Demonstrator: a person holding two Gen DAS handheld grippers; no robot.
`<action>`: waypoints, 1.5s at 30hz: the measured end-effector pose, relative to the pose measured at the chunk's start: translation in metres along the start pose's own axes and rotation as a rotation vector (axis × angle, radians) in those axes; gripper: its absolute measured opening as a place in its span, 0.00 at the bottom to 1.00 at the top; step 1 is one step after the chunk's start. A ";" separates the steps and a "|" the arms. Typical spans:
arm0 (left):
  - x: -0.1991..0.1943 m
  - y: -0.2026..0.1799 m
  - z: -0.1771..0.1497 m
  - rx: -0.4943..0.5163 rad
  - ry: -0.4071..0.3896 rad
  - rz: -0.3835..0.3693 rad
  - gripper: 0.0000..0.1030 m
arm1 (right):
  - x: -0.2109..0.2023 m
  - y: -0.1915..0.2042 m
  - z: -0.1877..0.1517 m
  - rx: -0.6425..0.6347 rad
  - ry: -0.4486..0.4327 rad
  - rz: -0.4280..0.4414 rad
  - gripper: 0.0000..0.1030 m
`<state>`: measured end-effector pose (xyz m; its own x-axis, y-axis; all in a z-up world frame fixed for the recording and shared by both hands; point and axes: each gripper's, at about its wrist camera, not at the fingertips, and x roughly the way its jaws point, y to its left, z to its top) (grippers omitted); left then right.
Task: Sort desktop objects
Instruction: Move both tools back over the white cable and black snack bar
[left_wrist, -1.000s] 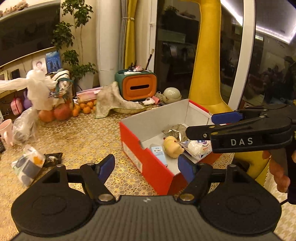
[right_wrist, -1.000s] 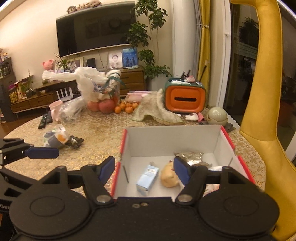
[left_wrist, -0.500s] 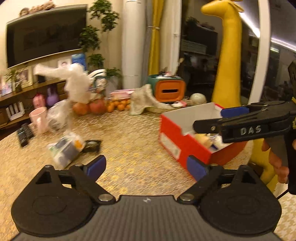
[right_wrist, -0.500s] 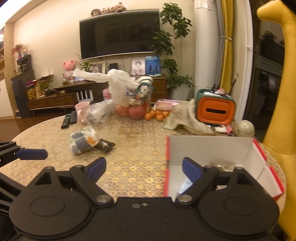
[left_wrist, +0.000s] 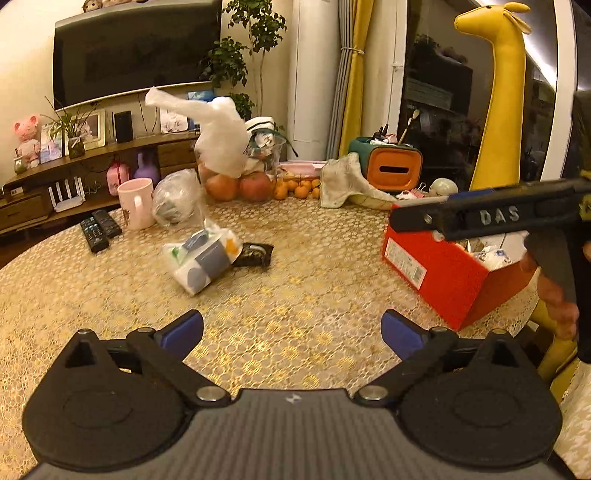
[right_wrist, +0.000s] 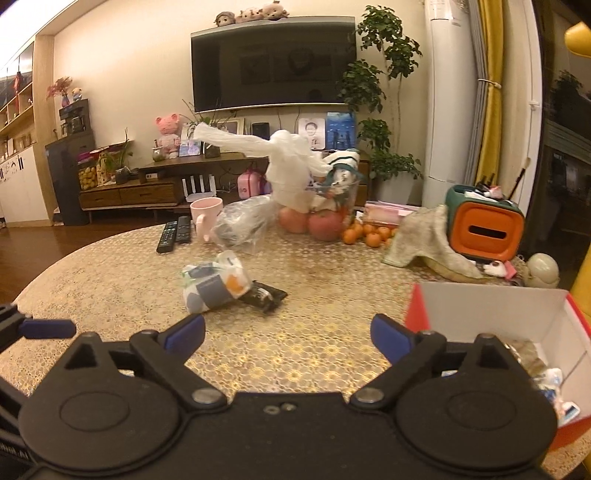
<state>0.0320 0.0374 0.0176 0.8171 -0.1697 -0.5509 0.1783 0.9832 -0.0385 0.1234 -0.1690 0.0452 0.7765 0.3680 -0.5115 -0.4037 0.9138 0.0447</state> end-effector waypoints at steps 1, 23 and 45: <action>0.000 0.003 -0.003 0.001 0.001 0.006 1.00 | 0.004 0.004 0.001 -0.004 0.001 0.004 0.94; 0.058 0.077 -0.060 -0.054 0.121 0.067 1.00 | 0.128 0.031 -0.006 -0.091 0.075 0.023 0.94; 0.103 0.090 -0.083 -0.058 0.139 0.102 0.96 | 0.265 0.017 -0.012 -0.153 0.146 0.010 0.89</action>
<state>0.0865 0.1144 -0.1118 0.7450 -0.0624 -0.6641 0.0635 0.9977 -0.0225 0.3167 -0.0584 -0.1001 0.6981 0.3378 -0.6313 -0.4884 0.8694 -0.0749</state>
